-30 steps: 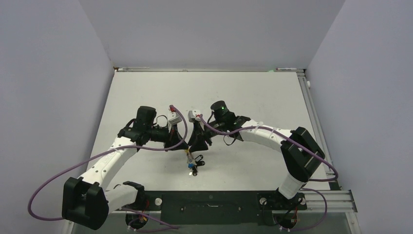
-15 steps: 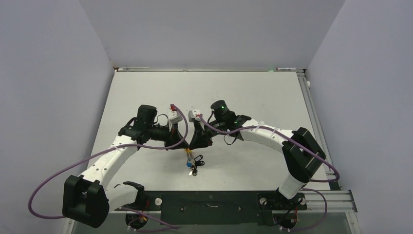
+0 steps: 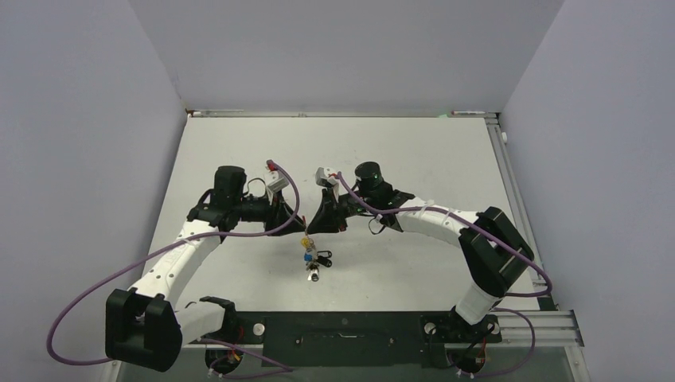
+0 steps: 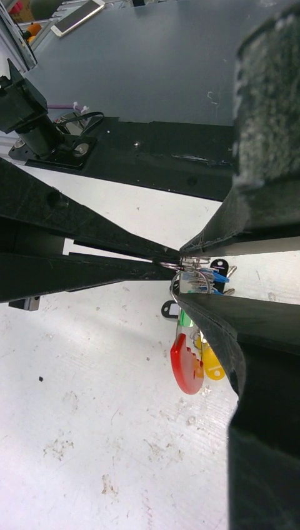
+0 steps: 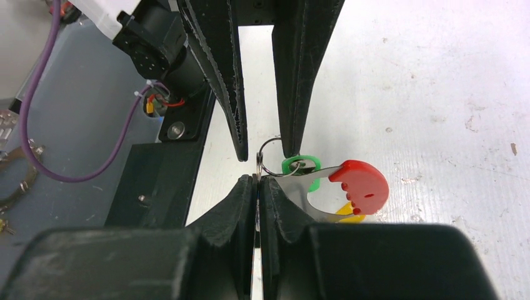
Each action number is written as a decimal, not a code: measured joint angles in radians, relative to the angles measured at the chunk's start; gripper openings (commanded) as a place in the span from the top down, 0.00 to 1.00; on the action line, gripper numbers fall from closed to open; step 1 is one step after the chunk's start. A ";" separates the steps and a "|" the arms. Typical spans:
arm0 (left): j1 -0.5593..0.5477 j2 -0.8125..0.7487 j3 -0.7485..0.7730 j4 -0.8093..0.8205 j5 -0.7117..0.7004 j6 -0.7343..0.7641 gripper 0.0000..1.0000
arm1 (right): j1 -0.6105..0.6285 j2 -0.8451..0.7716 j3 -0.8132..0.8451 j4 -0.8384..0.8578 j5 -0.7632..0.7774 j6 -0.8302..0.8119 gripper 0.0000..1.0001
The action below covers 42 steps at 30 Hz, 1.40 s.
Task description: Remove the keys from the keyring
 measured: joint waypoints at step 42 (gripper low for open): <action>0.073 -0.026 -0.013 -0.043 0.040 0.076 0.63 | -0.028 0.000 -0.159 0.591 0.037 0.456 0.95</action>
